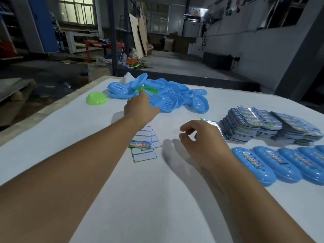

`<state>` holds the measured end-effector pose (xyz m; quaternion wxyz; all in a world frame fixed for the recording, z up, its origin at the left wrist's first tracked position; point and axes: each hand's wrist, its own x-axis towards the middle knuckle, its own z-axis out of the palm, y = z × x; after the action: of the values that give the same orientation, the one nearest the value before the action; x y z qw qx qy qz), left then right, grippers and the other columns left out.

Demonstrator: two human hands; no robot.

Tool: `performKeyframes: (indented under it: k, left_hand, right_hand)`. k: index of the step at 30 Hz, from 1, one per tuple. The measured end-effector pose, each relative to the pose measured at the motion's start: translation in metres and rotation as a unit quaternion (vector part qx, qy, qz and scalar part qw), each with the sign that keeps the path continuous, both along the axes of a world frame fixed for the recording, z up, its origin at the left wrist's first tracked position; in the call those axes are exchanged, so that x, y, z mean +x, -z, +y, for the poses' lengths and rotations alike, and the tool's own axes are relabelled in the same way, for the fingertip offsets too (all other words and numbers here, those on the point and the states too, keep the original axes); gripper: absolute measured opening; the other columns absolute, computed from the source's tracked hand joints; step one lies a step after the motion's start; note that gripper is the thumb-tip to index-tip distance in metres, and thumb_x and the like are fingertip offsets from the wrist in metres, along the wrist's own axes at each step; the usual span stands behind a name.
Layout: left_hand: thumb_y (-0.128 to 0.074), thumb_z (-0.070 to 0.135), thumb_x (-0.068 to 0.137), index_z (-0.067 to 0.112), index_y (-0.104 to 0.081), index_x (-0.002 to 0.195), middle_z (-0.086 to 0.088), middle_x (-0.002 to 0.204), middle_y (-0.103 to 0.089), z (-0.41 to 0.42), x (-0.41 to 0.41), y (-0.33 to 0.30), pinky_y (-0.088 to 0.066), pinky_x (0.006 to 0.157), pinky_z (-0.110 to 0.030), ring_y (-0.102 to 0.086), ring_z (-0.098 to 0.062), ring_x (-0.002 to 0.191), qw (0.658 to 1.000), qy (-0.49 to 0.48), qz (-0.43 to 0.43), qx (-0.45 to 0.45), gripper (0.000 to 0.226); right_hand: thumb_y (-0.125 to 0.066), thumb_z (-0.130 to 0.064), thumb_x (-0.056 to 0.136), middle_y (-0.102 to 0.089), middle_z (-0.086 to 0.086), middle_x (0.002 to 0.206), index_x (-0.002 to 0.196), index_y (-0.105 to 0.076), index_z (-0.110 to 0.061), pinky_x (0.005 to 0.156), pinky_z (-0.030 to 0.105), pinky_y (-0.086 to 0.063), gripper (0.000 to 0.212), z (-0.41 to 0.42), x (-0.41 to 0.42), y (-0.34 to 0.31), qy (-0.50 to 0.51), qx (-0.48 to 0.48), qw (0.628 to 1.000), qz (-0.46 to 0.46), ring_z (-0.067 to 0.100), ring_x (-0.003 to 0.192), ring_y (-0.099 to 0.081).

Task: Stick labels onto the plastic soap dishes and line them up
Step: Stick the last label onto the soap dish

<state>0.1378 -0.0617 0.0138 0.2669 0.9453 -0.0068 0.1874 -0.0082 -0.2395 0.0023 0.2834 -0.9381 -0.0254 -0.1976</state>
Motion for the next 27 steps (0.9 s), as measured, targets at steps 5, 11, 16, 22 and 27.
performKeyframes:
  k: [5, 11, 16, 22, 27]
  left_hand:
    - [-0.077, 0.041, 0.072, 0.031, -0.044, 0.119, 0.007, 0.112, -0.055, -0.001, -0.049, -0.009, -0.043, 0.077, -0.033, -0.057, -0.018, 0.099, 0.991, 0.123, 0.046, -0.035, 0.059]
    - [-0.077, 0.054, 0.046, 0.047, -0.049, 0.109, 0.020, 0.105, -0.061, -0.001, -0.101, -0.003, -0.046, 0.070, -0.015, -0.060, 0.007, 0.091, 0.953, 0.261, 0.131, -0.082, 0.069]
    - [-0.069, 0.052, 0.047, 0.053, -0.047, 0.109, 0.027, 0.102, -0.059, 0.007, -0.117, -0.001, -0.044, 0.065, -0.012, -0.059, 0.009, 0.089, 0.947, 0.270, 0.170, -0.046, 0.065]
    - [-0.068, 0.038, 0.084, 0.031, -0.063, 0.113, 0.003, 0.116, -0.065, 0.025, -0.118, -0.005, -0.047, 0.077, -0.028, -0.060, -0.018, 0.101, 0.997, 0.058, 0.053, -0.019, 0.030]
    - [-0.069, 0.057, 0.083, 0.018, -0.060, 0.116, -0.005, 0.115, -0.065, 0.046, -0.116, -0.010, -0.045, 0.077, -0.032, -0.060, -0.027, 0.104, 0.994, -0.032, 0.075, 0.072, 0.052]
  right_hand:
    - [-0.064, -0.029, 0.093, -0.062, -0.008, 0.114, 0.126, -0.063, -0.030, 0.085, 0.028, -0.042, 0.034, 0.003, 0.000, 0.000, 0.012, 0.011, 1.000, -0.008, 0.013, 0.102, -0.056]
    - [-0.071, -0.040, 0.080, -0.050, -0.005, 0.145, 0.143, -0.050, -0.034, 0.110, 0.037, -0.037, 0.067, 0.000, -0.009, -0.003, -0.035, -0.028, 0.999, 0.032, 0.025, 0.136, -0.040]
    - [-0.070, -0.049, 0.086, -0.059, -0.008, 0.136, 0.137, -0.057, -0.038, 0.105, 0.039, -0.045, 0.054, -0.007, -0.012, 0.001, -0.080, -0.064, 0.990, 0.101, 0.019, 0.124, -0.055]
    - [-0.068, -0.053, 0.086, -0.059, -0.006, 0.133, 0.133, -0.058, -0.041, 0.106, 0.039, -0.045, 0.050, -0.008, -0.010, 0.003, -0.074, -0.067, 0.990, 0.096, 0.020, 0.122, -0.055]
    - [-0.067, -0.056, 0.085, -0.058, -0.006, 0.132, 0.133, -0.056, -0.043, 0.105, 0.042, -0.046, 0.050, -0.007, -0.008, 0.004, -0.068, -0.068, 0.990, 0.100, 0.023, 0.121, -0.053]
